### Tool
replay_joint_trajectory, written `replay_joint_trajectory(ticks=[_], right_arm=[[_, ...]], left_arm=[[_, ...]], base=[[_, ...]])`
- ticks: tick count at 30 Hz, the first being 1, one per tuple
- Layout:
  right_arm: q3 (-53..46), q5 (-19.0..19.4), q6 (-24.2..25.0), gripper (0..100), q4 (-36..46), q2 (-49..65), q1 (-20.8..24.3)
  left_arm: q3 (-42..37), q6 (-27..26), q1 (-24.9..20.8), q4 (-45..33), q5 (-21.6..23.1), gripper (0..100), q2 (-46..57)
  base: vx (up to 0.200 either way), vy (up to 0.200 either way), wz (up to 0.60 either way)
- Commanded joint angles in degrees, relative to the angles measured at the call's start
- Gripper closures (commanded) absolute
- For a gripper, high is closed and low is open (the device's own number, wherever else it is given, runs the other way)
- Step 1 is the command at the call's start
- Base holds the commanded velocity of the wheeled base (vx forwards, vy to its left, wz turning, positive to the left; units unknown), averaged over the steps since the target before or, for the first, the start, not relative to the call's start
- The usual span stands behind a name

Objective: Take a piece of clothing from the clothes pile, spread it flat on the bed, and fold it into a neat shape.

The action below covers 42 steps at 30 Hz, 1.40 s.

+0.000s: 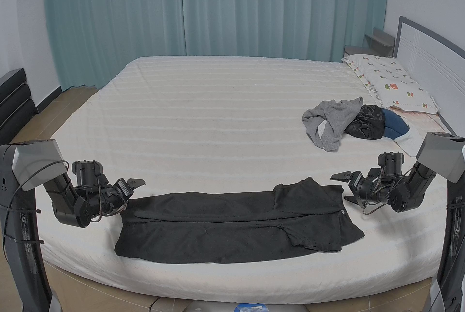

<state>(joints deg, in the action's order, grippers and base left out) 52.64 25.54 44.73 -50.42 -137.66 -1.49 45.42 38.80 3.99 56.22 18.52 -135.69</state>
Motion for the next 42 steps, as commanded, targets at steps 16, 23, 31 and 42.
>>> replay_joint_trajectory(ticks=[16, 23, 31, 42], right_arm=[[-0.1, 0.0, -0.2, 0, -0.2, 0.1, 0.0], [0.0, 0.0, -0.2, 0, -0.2, 0.0, 0.0], [0.2, 0.0, -0.2, 0, -0.2, 0.0, 0.0], [-1.3, 0.0, -0.3, 0, -0.3, 2.9, 1.9]], left_arm=[[-1.4, -3.3, 0.6, -0.1, -1.4, 100, -0.6], [-0.2, -2.5, 0.8, 4.5, -6.5, 100, -1.4], [-0.4, -1.8, 1.5, 5.9, -6.5, 100, -1.8], [0.5, -1.9, 2.3, 5.9, -6.5, 100, -4.1]], base=[[0.000, 0.000, 0.00], [0.000, 0.000, 0.00], [0.000, 0.000, 0.00], [0.000, 0.000, 0.00]])
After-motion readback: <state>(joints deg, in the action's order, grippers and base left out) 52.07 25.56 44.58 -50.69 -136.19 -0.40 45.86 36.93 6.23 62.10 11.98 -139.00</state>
